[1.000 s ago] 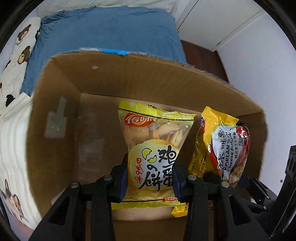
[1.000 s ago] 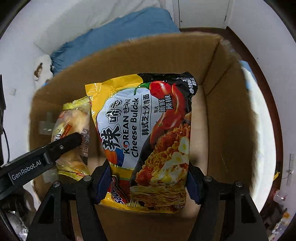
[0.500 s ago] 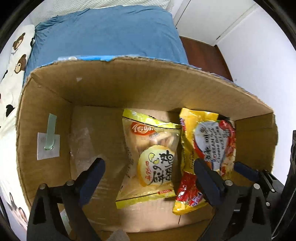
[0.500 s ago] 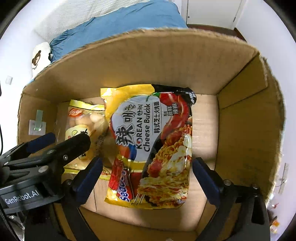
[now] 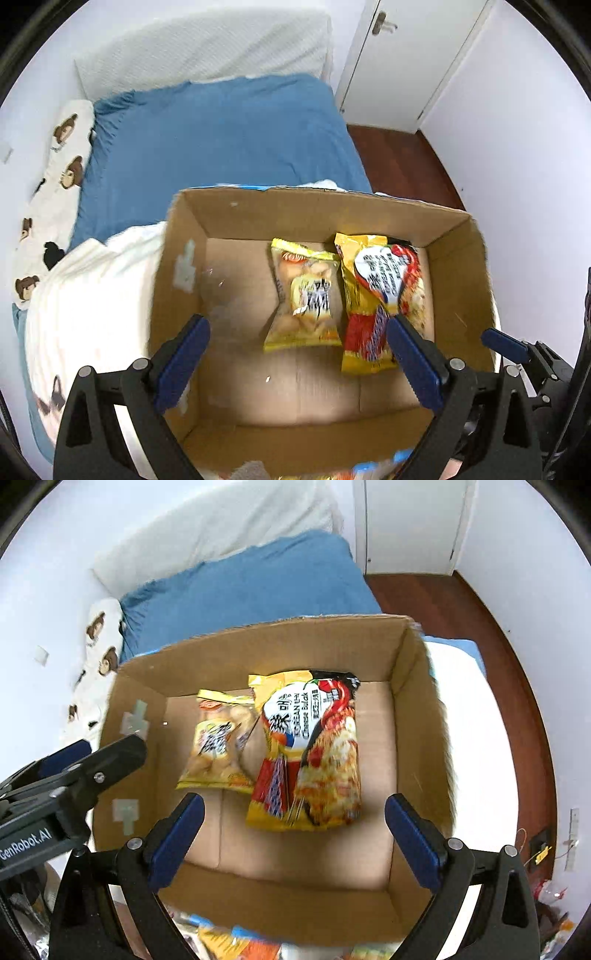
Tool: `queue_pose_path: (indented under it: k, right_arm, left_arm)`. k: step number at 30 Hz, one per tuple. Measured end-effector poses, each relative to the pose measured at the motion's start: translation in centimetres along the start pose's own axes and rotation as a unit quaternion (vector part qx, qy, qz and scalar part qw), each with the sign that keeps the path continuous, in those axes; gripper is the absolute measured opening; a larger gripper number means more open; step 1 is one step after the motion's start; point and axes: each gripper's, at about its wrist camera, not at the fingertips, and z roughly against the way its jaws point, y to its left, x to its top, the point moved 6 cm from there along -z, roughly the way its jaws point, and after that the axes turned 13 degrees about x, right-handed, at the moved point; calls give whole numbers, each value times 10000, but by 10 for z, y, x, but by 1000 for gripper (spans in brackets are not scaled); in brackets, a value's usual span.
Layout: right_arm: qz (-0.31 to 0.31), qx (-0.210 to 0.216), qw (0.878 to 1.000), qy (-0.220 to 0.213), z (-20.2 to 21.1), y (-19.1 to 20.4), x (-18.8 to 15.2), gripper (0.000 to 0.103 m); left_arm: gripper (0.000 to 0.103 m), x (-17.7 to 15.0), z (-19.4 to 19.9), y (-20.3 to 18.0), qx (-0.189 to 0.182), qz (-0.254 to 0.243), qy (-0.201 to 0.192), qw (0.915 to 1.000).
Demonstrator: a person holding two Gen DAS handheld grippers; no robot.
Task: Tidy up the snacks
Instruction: 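Grasp the Franzzi cookie pack with the left tool while the right grasps the orange snack bag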
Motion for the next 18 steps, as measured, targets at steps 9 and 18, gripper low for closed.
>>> queue_pose_path:
  k: [9,18]
  right_arm:
    - [-265,266,9988,-330,59,1,-114,100]
    - [-633,571,9945,611,-26,-6,-242,72]
  left_arm:
    - [98,-117,55,47,399,277,-211,9986]
    - [98,-268,-44,56,537,64,1424,9883]
